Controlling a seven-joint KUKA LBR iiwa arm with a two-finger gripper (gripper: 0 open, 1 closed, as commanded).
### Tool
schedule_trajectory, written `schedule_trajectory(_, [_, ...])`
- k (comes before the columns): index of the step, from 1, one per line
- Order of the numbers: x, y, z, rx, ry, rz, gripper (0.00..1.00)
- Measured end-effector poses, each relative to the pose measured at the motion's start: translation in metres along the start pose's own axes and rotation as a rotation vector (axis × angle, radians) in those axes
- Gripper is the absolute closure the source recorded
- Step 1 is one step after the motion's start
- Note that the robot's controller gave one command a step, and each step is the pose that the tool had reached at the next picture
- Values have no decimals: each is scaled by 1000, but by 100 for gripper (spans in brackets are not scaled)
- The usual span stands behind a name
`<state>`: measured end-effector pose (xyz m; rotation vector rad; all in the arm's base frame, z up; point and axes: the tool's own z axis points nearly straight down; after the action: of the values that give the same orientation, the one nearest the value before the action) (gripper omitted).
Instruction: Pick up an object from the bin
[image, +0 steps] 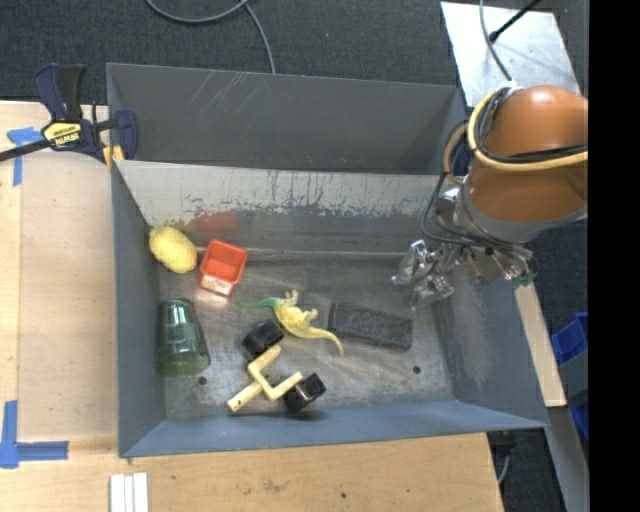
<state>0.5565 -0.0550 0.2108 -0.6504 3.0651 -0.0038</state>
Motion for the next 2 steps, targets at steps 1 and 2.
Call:
schedule_trajectory(1, [1,0,2,-2,3,1,100])
schedule_trajectory(2, [-8,12,78,-4,5,-4,0])
